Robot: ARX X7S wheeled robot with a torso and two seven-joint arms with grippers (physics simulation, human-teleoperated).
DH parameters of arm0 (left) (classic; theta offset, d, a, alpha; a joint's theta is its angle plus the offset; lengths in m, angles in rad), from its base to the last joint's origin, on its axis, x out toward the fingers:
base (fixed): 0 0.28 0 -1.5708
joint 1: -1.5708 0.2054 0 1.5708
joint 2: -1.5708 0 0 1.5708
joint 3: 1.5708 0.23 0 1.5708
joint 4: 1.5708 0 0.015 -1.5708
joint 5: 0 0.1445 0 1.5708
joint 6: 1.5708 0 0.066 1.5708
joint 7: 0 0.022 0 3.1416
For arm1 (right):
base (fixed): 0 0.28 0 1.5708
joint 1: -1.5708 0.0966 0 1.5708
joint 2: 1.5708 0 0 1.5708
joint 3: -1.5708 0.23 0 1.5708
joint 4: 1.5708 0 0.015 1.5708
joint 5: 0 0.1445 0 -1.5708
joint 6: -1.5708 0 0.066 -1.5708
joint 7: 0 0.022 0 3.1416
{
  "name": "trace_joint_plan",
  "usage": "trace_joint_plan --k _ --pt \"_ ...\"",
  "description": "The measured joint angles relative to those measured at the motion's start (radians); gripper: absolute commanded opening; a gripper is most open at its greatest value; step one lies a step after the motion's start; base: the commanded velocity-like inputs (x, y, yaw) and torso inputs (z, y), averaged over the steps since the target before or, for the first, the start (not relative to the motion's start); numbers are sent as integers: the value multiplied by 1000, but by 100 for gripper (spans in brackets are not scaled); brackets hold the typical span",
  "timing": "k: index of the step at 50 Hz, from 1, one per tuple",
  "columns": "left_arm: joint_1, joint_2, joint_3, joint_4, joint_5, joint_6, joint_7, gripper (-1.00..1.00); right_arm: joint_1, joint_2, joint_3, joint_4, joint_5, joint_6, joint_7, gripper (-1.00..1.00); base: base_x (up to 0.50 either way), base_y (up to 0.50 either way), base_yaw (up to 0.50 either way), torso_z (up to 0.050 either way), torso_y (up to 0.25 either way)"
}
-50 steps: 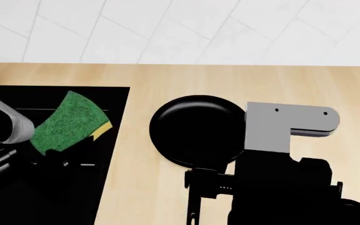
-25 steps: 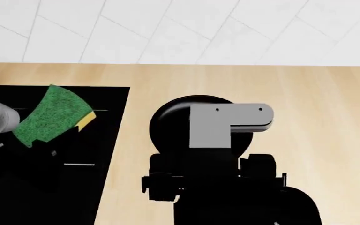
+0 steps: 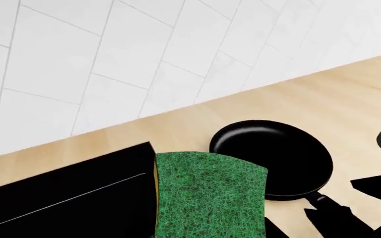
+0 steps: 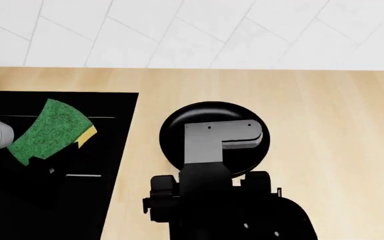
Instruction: Pick the pan and sponge and place them into the sink. Then turn on the water.
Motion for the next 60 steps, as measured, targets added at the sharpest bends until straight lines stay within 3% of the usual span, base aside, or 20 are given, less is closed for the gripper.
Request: trace_joint_plan --k 16,17,40,60 --pt "10 4 13 -9 7 8 7 -100 -26 -8 -6 46 4 -33 -27 100 0 0 0 0 0" --pt "10 5 14 -10 8 9 7 -100 -27 -8 -6 47 4 -35 -28 -100 0 0 0 0 0" --pt "18 1 23 -18 3 14 17 -100 -37 42 -47 7 -36 -123 -156 -100 0 0 0 0 0" --pt "12 7 46 -40 20 20 37 -100 14 197 -150 -57 -86 -194 -574 -100 0 0 0 0 2"
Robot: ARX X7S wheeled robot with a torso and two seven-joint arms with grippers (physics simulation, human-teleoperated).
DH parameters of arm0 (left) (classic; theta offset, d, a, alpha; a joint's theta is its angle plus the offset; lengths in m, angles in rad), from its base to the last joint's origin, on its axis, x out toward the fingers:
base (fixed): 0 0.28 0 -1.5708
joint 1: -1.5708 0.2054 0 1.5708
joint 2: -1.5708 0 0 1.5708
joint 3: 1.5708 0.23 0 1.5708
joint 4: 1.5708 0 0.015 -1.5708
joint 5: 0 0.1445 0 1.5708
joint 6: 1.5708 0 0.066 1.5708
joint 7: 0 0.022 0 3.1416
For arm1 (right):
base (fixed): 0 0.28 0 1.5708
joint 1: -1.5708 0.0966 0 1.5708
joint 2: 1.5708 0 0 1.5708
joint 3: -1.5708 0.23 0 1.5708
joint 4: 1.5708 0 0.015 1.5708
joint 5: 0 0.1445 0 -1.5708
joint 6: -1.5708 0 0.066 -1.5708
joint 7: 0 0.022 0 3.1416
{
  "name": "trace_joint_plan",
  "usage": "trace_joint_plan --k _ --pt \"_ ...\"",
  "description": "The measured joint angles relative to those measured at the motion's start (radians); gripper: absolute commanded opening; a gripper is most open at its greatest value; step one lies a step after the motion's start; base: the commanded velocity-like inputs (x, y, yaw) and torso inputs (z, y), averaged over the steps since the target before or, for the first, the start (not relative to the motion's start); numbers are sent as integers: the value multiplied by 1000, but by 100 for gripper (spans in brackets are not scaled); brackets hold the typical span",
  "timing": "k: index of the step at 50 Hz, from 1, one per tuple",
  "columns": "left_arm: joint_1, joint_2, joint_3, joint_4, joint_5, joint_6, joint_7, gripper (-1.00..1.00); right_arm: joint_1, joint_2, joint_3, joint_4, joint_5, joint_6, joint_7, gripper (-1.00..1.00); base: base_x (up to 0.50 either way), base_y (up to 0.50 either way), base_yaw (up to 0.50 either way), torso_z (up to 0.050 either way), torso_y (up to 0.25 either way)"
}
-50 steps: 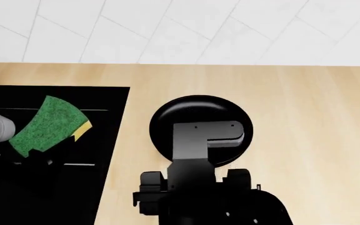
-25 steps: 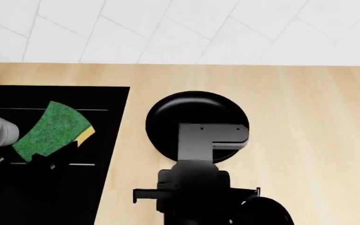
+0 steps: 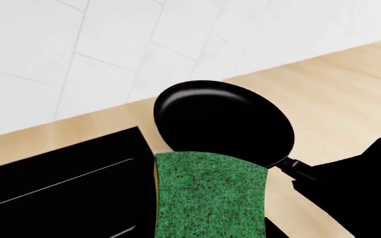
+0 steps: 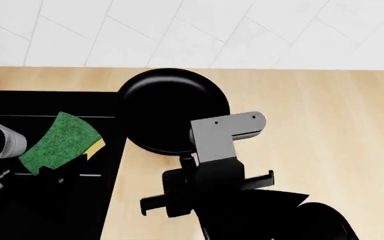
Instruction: Pick the pan and sponge and place them into the sink. Then turn on the water.
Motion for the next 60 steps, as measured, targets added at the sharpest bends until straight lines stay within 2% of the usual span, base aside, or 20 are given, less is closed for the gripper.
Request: trace_joint_plan --k 12,26,38,57,60 --pt "-3 -2 1 -11 2 6 6 -100 109 154 -96 -12 -62 28 -255 -100 0 0 0 0 2" --pt "-11 -1 -4 -25 -5 5 -5 -100 200 321 -105 -8 -70 41 -454 -100 0 0 0 1 1" --pt "-9 -11 -13 -34 19 28 -10 -100 191 415 -78 -20 -54 29 -514 -100 0 0 0 0 2" --pt "-9 -29 -23 -39 1 16 -26 -100 135 496 -60 -100 -39 -16 -566 -100 0 0 0 1 2" --pt "-10 -27 -21 -39 -5 14 -27 -100 124 511 -61 -113 -57 -26 -573 -100 0 500 0 0 3"
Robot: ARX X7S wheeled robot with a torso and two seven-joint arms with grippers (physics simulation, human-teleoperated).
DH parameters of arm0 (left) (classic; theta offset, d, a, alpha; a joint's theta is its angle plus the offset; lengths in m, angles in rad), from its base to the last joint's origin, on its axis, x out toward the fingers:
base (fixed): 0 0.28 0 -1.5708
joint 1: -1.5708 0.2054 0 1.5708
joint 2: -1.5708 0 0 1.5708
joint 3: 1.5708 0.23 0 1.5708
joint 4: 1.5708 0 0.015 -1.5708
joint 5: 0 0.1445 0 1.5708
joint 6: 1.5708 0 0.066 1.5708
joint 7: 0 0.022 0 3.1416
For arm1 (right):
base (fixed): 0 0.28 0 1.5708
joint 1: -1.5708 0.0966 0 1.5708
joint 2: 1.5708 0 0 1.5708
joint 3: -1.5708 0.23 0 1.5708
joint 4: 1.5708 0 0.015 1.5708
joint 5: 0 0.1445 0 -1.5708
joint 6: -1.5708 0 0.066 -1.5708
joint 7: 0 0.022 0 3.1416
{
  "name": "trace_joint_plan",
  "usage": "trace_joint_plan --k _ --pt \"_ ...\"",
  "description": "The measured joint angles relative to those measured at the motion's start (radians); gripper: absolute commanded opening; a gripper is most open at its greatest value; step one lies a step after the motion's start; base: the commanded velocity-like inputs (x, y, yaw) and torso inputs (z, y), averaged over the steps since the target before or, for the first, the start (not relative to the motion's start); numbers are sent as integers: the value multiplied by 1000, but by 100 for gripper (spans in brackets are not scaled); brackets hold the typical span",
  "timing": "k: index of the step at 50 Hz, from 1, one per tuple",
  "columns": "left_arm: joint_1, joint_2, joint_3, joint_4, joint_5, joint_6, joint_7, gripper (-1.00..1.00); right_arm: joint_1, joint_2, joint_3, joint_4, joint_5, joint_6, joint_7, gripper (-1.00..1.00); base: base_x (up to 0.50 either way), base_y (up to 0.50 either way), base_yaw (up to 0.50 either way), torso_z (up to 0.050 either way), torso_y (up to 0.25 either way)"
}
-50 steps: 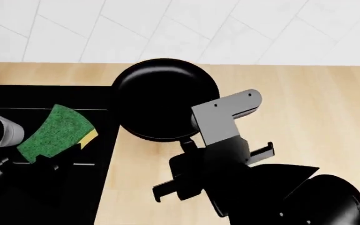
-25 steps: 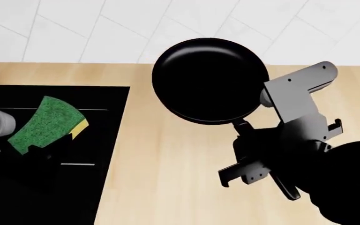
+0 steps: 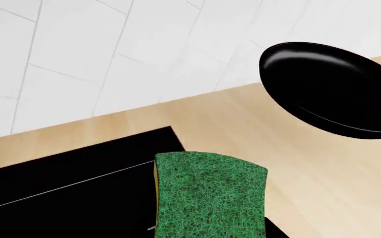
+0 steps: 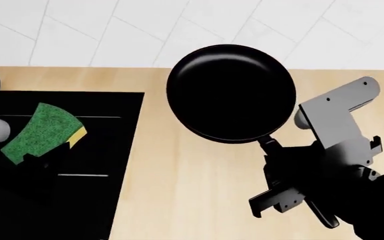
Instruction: Pick the pan and sponge and place them into the sink. Then turn on the water.
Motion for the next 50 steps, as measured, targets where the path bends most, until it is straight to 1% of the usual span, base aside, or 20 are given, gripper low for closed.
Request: trace_joint_plan --k 15,42,50 --pt "-6 -1 7 0 -6 -11 -11 -100 -49 26 1 -39 8 -41 -23 -100 0 500 0 1 1" --pt "1 -7 7 9 -13 -5 -16 -100 -68 39 -9 -56 -7 -58 -26 -100 0 497 0 1 2" --pt "7 -14 6 12 -14 0 -12 -100 -78 43 -9 -62 -4 -68 -28 -100 0 305 0 0 1"
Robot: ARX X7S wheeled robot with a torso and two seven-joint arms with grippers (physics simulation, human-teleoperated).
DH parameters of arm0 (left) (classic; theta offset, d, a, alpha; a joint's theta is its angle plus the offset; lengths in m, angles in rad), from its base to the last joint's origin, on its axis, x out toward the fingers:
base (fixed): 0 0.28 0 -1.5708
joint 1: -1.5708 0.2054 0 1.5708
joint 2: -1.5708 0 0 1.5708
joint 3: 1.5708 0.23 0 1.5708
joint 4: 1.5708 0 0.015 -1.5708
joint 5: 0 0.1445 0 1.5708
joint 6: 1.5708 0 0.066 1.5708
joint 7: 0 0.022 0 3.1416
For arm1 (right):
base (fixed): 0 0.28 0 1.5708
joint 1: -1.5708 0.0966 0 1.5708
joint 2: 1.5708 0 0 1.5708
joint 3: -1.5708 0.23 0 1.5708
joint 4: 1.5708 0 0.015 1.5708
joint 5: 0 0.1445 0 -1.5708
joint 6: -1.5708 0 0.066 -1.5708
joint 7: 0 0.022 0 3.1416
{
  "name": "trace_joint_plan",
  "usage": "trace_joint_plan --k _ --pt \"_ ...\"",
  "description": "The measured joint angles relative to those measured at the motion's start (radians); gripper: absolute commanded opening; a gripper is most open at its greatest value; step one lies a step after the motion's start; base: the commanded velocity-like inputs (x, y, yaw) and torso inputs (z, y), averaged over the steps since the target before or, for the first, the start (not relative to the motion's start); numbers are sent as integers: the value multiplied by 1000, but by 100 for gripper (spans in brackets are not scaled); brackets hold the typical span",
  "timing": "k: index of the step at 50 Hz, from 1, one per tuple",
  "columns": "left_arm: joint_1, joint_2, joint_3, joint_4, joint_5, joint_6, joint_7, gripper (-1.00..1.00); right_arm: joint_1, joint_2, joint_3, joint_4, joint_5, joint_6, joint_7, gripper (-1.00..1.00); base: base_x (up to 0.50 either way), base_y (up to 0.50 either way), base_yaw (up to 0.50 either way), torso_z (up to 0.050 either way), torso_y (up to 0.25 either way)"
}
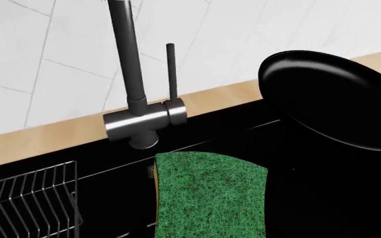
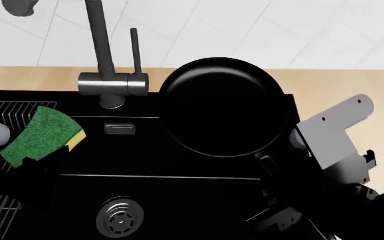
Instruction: Pick the pan and sponge and place them into the sink. Then turn on the water.
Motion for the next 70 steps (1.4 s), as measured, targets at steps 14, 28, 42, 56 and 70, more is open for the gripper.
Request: trace_joint_plan --k 14,28,42,56,70 --pt "-11 12 17 -12 12 2 4 -100 -25 12 2 -10 -2 -22 -2 -100 0 104 0 1 2" --pt "-20 19 26 -22 19 6 7 -100 -32 23 -1 -19 -7 -15 11 -100 0 0 0 1 1" --pt "-19 18 30 -27 23 12 13 -100 -30 24 -1 -22 -10 -15 15 -100 0 0 0 0 1" --pt "-17 20 40 -34 32 21 21 -100 -26 22 -3 -22 -8 -16 16 -100 67 0 0 1 1" --pt "-18 22 47 -39 37 25 25 -100 -33 24 -1 -21 -12 -26 17 -100 264 0 0 1 2"
